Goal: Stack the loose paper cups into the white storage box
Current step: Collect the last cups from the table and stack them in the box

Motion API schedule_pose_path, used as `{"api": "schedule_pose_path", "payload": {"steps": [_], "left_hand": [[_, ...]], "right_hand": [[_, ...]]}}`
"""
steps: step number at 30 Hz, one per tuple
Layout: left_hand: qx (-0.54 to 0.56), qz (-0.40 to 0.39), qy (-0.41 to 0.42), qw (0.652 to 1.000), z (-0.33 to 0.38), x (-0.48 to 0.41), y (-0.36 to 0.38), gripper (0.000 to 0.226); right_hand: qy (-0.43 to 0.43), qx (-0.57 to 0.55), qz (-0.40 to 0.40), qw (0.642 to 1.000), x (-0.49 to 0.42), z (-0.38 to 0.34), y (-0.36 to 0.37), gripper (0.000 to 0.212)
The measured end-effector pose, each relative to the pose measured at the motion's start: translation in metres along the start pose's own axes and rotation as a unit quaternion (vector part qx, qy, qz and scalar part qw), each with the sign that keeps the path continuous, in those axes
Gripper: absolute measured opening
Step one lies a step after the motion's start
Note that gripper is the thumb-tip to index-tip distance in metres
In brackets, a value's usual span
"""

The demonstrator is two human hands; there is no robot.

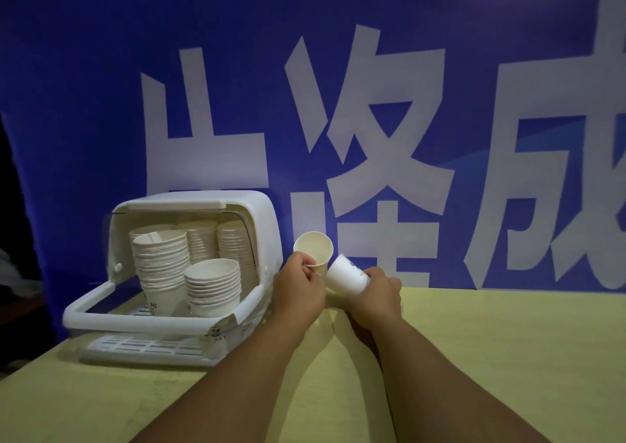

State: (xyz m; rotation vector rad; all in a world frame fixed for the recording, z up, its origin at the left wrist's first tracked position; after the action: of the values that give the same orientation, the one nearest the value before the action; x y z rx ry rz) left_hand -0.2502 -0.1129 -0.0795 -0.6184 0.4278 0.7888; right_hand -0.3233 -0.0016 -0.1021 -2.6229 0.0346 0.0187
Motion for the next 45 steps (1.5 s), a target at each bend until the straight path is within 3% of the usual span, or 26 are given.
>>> {"api": "schedule_pose_path", "payload": {"steps": [8,13,19,24,27,32,40,45], "left_hand": [[-0.036,0.036,0.066,0.997,0.011,-0.003,-0.011,0.013],[-0.055,0.038,0.112,0.991,0.031,-0.002,-0.018,0.013],[-0.053,0.046,0.149,0.986,0.056,0.007,-0.045,0.011],[-0.052,0.09,0.194,0.975,0.062,0.008,-0.109,0.013],[-0.01,0.116,0.168,0.979,0.053,0.008,-0.145,0.017],[0.103,0.17,0.098,0.975,0.035,0.014,-0.181,0.018],[0.067,0.114,0.039,0.99,0.01,0.022,-0.189,0.023],[0.049,0.082,0.016,0.995,0.004,0.024,-0.185,0.058]], "right_hand": [[0.022,-0.186,-0.005,0.982,-0.001,0.001,-0.012,0.065],[-0.003,-0.299,-0.056,0.953,0.006,-0.016,-0.018,0.061],[-0.069,-0.319,-0.107,0.939,0.025,-0.041,-0.026,0.074],[-0.151,-0.279,-0.195,0.928,0.049,-0.073,-0.033,0.058],[-0.192,-0.246,-0.226,0.923,0.068,-0.093,-0.031,0.054],[-0.239,-0.229,-0.191,0.924,0.087,-0.114,-0.02,0.068],[-0.281,-0.242,-0.146,0.917,0.098,-0.121,-0.01,0.093],[-0.283,-0.218,-0.139,0.924,0.106,-0.122,-0.002,0.089]]}}
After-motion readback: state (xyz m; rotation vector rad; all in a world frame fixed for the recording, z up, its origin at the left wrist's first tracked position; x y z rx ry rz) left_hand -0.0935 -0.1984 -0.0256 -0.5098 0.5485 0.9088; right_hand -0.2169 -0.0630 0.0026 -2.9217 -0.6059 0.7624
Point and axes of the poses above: each hand's wrist, its own x-axis away from the middle knuckle, its own y-axis out of the palm, z = x × y, the point moved 1 cm from there along -x, towards the middle knuckle, and after that the axes turned 10 degrees about y, right-handed, at the moved point
